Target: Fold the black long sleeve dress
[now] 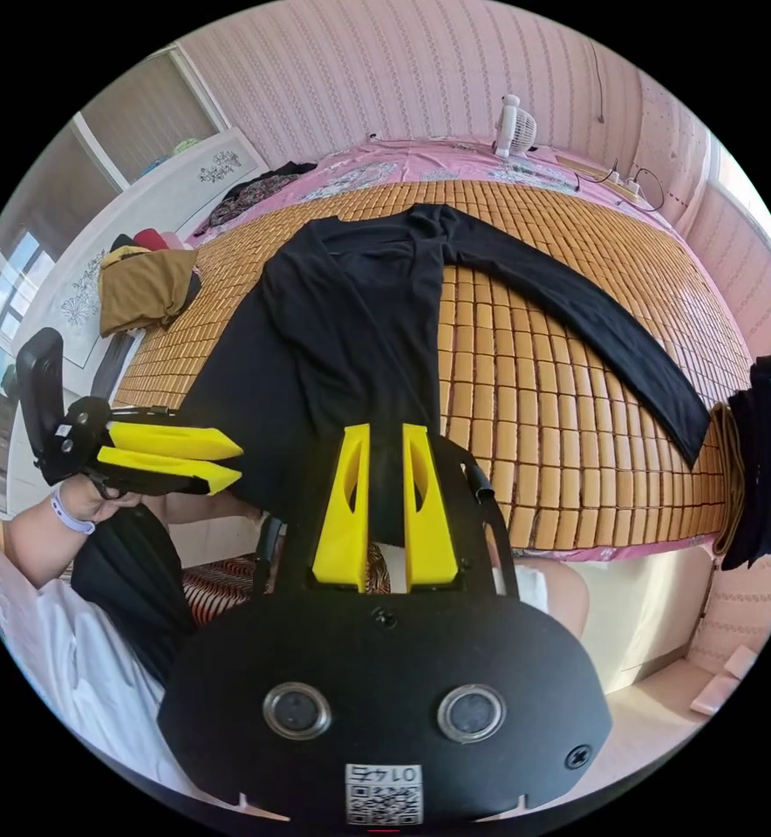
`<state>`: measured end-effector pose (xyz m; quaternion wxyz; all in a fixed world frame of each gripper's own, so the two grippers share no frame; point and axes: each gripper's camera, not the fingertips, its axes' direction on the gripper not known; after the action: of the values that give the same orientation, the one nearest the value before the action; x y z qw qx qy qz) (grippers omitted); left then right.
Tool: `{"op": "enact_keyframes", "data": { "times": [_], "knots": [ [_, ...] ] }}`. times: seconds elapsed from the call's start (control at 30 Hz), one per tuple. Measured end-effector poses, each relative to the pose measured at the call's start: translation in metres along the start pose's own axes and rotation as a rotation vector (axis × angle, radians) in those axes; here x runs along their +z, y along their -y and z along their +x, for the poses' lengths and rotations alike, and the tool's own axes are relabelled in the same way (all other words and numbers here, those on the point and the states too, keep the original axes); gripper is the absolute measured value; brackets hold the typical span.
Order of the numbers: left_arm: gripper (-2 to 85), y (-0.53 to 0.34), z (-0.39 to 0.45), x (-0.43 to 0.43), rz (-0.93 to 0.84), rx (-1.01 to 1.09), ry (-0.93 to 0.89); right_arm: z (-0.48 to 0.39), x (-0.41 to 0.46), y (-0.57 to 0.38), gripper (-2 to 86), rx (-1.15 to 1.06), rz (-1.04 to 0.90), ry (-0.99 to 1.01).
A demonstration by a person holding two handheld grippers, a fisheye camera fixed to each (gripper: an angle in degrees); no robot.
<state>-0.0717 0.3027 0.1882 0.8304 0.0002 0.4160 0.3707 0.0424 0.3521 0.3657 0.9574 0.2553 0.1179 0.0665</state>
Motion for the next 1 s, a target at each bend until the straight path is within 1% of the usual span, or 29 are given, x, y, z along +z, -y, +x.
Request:
{"op": "enact_keyframes", "data": {
  "times": [0.17, 0.2, 0.23, 0.27, 0.33, 0.37, 0.4, 0.47, 0.53, 0.63, 0.7, 0.77, 0.87, 0.93, 1.0],
  "knots": [
    [7.8, 0.044, 0.007, 0.053, -0.087, 0.047, 0.084, 0.022, 0.037, 0.022, 7.5, 0.011, -0.064, -0.058],
    [6.8, 0.052, 0.006, 0.070, -0.144, 0.054, 0.112, 0.027, 0.047, 0.026, 6.2, 0.023, -0.092, -0.077],
    [3.5, 0.059, 0.003, 0.082, -0.180, 0.048, 0.149, 0.030, 0.051, 0.027, 5.6, 0.029, -0.107, -0.086],
    [1.8, 0.061, 0.002, 0.083, -0.158, 0.054, 0.171, 0.033, 0.050, 0.029, 3.3, 0.021, -0.085, -0.086],
    [0.1, 0.070, -0.002, 0.086, -0.190, 0.083, 0.157, 0.039, 0.049, 0.033, 1.1, 0.006, -0.091, -0.085],
    [-0.1, 0.071, -0.003, 0.083, -0.182, 0.086, 0.162, 0.043, 0.045, 0.035, 0.4, -0.005, -0.089, -0.080],
    [-0.4, 0.071, -0.002, 0.073, -0.138, 0.109, 0.171, 0.046, 0.036, 0.036, 0.0, -0.015, -0.069, -0.073],
    [-0.4, 0.067, 0.001, 0.057, -0.076, 0.152, 0.140, 0.050, 0.021, 0.038, -0.3, -0.024, -0.033, -0.049],
    [0.2, 0.060, -0.002, 0.051, -0.056, 0.189, 0.065, 0.055, 0.010, 0.037, -0.4, -0.019, -0.002, -0.037],
    [1.8, 0.049, -0.025, 0.060, -0.093, 0.144, -0.002, 0.067, 0.024, 0.038, 0.1, -0.015, -0.055, -0.018],
    [3.0, 0.042, -0.044, 0.053, -0.076, 0.090, 0.001, 0.075, 0.041, 0.041, 1.5, -0.018, -0.153, -0.012],
    [4.0, 0.033, -0.067, 0.037, -0.038, 0.044, 0.019, 0.078, 0.040, 0.046, 3.1, -0.047, -0.168, -0.051],
    [4.3, 0.020, -0.116, 0.003, 0.043, -0.018, 0.147, 0.083, 0.028, 0.069, 4.2, -0.106, -0.122, -0.109],
    [3.9, 0.017, -0.165, -0.013, 0.063, -0.083, 0.294, 0.081, 0.024, 0.096, 4.6, -0.170, -0.066, -0.083],
    [4.2, 0.023, -0.202, -0.019, 0.051, -0.142, 0.355, 0.070, 0.029, 0.146, 5.7, -0.267, -0.001, 0.011]
  ]
}}
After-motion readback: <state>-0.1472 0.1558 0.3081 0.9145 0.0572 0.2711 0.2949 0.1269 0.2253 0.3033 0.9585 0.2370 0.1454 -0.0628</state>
